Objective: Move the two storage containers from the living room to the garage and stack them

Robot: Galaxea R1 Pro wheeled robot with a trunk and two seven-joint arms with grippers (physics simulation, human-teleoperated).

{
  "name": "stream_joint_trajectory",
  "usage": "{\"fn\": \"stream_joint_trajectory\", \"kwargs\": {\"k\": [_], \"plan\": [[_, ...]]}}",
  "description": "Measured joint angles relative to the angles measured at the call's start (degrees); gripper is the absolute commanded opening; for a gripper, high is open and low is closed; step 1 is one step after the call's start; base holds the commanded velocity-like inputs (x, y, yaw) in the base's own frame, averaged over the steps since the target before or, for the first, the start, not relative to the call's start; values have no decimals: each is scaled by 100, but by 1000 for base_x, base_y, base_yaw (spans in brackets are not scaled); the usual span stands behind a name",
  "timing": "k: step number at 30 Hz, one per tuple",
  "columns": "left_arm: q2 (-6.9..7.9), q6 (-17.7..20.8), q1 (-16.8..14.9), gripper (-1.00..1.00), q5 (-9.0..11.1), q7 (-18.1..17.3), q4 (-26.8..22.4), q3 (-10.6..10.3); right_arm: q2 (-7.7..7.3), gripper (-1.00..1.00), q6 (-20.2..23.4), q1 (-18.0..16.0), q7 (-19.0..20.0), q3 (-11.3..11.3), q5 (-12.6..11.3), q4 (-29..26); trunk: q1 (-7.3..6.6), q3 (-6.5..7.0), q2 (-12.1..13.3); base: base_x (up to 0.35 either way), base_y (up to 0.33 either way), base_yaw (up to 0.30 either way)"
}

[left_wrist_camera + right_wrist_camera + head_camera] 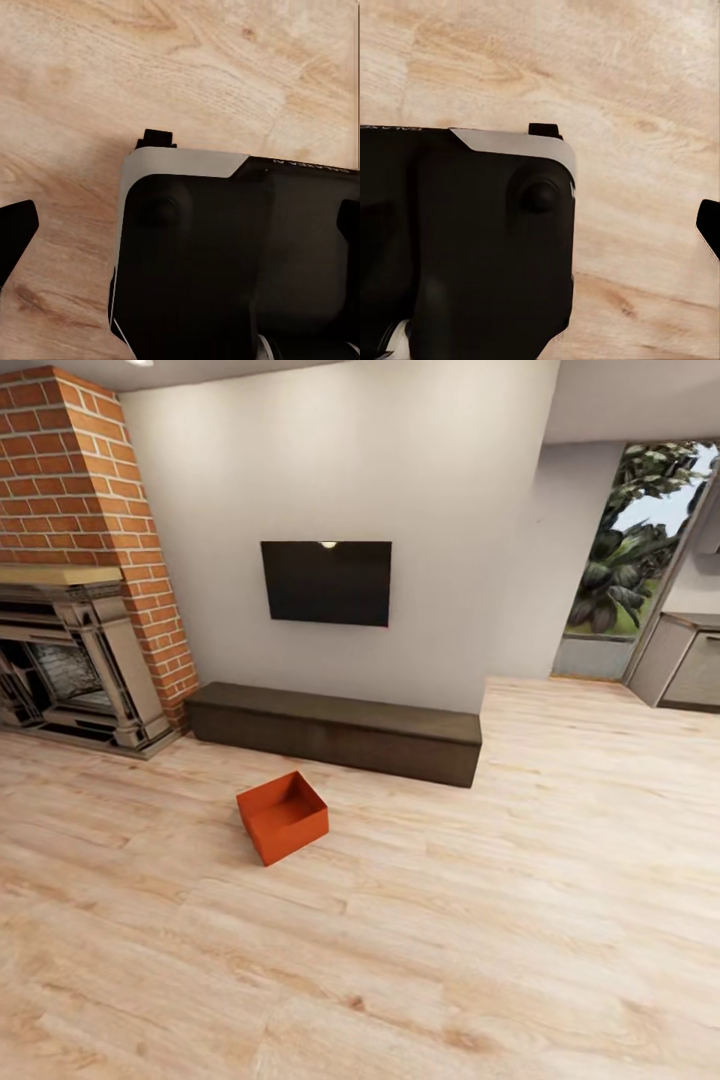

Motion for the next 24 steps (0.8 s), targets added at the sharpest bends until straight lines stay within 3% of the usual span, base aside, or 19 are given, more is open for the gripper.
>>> {"fn": "stream_joint_trajectory", "kwargs": {"k": [24], "plan": [[0, -4, 0, 100, 0, 0, 0, 0, 1, 100, 0, 3, 0, 3, 9, 0, 0, 0, 0, 322, 0, 0]]}}
